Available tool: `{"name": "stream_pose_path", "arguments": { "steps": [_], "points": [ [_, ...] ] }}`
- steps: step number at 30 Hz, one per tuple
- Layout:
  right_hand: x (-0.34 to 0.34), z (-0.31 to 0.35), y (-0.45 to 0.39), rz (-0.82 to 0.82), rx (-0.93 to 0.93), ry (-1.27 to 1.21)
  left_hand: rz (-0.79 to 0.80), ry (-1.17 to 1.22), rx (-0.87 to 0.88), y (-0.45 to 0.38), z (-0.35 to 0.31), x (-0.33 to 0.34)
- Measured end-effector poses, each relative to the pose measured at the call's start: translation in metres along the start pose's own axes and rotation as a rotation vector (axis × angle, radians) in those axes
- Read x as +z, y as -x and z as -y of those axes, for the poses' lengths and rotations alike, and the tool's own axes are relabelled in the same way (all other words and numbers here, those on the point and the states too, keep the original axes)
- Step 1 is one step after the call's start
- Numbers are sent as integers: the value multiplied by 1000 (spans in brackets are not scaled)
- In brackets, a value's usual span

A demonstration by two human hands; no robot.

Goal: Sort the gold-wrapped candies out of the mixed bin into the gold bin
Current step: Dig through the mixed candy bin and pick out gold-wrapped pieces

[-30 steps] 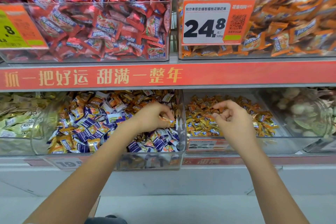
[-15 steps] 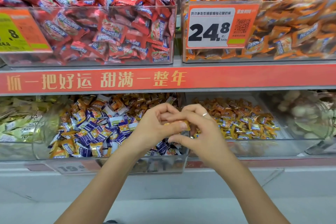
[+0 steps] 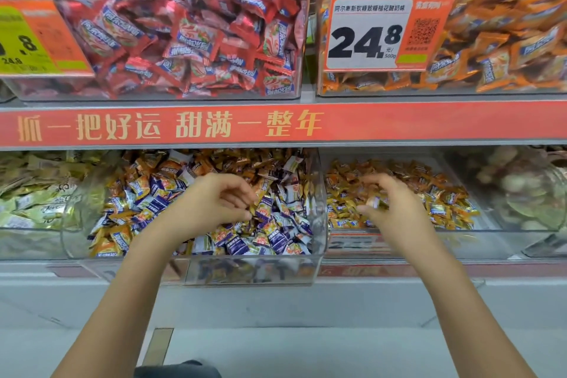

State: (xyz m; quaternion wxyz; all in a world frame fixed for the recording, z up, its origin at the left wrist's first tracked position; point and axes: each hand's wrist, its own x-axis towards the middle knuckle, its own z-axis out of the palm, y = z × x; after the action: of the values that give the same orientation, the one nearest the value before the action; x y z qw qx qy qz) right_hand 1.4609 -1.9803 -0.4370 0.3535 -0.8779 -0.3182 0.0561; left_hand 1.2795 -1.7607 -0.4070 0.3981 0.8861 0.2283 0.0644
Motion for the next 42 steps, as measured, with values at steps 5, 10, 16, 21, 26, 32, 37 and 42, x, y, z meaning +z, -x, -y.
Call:
{"name": "stream_pose_path", "arguments": {
  "steps": [5,10,16,21,26,32,37,42],
  "points": [
    [-3,10,2,-140,-116,-27,194,-321,54,-6,7,10],
    [3,14,4,-72,-159,-55,133,-423,121,-7,11,2],
    [1,8,3,-103,-178,-26,26,-350,100,4,20,-21],
    [2,10,3,-95,-179,-36,41,-291,139,14,15,-30],
    [3,13,5,-75,-179,-51,299,-437,-4,19,17,-32],
    [5,15,6,-64,-192,-52,141,-491,101,5,21,-11],
    [4,13,6,-79,-195,-52,-100,-206,162,5,9,-9],
    [4,16,7,-79,-201,-55,-171,-61,137,-22,-6,12]
  ]
}}
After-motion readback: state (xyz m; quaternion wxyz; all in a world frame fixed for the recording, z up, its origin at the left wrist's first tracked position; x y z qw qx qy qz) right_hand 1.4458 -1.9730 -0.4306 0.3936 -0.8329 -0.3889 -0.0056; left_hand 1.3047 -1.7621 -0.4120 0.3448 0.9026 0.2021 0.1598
